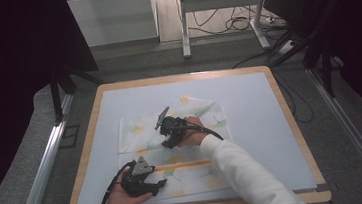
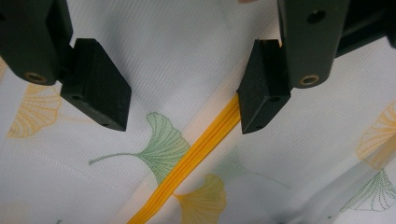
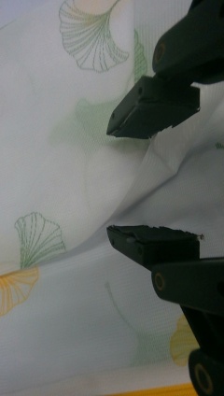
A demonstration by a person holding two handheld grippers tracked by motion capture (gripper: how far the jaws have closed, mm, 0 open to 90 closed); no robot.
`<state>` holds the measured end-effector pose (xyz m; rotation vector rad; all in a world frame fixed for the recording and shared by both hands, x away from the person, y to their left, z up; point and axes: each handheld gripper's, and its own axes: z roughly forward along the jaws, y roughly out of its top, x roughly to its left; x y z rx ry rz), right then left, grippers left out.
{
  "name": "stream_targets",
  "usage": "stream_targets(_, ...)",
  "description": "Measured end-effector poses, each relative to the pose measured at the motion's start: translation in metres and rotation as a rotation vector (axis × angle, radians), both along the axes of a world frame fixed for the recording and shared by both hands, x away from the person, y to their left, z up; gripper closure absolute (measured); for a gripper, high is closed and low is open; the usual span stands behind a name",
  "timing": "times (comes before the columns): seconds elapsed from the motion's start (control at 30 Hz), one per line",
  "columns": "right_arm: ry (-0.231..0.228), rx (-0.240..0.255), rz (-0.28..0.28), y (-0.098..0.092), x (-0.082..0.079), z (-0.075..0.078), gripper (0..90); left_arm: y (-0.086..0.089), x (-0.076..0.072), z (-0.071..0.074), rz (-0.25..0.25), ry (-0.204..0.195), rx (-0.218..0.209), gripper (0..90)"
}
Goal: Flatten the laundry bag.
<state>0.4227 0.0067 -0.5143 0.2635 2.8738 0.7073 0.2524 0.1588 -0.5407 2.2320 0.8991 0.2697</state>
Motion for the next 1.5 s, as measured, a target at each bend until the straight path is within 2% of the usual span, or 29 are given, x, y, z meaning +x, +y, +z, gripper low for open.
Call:
stream_targets(0.03, 0.000, 0.000, 0.000, 0.000, 0.000, 0.000, 50.2, 0.000, 0.000, 0.000, 0.000, 0.000, 0.000, 34.2)
stream_targets(0.17, 0.028, 0.005, -0.019, 0.001, 0.005, 0.001, 68.7, 0.000, 0.000, 0.000, -0.001, 0.000, 0.000, 34.0)
stream_targets(0.27, 0.022, -0.004, -0.023, 0.002, 0.006, 0.001, 83.1, 0.000, 0.000, 0.000, -0.002, 0.000, 0.000, 33.9)
stream_targets(0.33, 0.018, -0.005, -0.028, 0.003, 0.006, 0.001, 87.5, 0.000, 0.000, 0.000, -0.003, 0.001, -0.001, 33.9)
stream_targets(0.47, 0.004, 0.015, -0.028, 0.003, 0.007, 0.003, 88.3, 0.000, 0.000, 0.000, -0.004, 0.001, 0.000, 33.6)
stream_targets(0.7, -0.028, 0.073, -0.096, 0.000, 0.019, 0.010, 88.3, 0.000, 0.000, 0.000, -0.005, 0.001, 0.002, 33.3)
stream_targets(0.73, -0.042, 0.085, -0.122, 0.001, 0.025, 0.013, 88.3, 0.000, 0.000, 0.000, -0.005, 0.001, 0.002, 33.3)
stream_targets(0.8, -0.046, 0.094, -0.137, 0.001, 0.028, 0.015, 88.3, 0.000, 0.000, 0.000, -0.005, 0.001, 0.002, 33.3)
stream_targets(0.93, -0.055, 0.127, -0.196, 0.007, 0.048, 0.020, 88.3, 0.000, 0.000, 0.000, -0.009, -0.002, 0.006, 33.2)
stream_targets(1.1, -0.072, 0.133, -0.224, 0.014, 0.062, 0.021, 88.3, 0.000, 0.000, 0.000, -0.011, -0.001, 0.007, 33.1)
stream_targets(1.13, -0.077, 0.133, -0.241, 0.017, 0.069, 0.022, 88.3, 0.000, 0.000, 0.000, -0.013, -0.001, 0.007, 33.0)
stream_targets(1.4, -0.082, 0.159, -0.304, 0.020, 0.093, 0.022, 88.2, 0.000, 0.001, 0.001, -0.019, 0.002, 0.007, 33.1)
stream_targets(1.5, -0.103, 0.156, -0.325, 0.021, 0.102, 0.020, 83.9, 0.000, 0.001, 0.001, -0.019, 0.003, 0.007, 33.0)
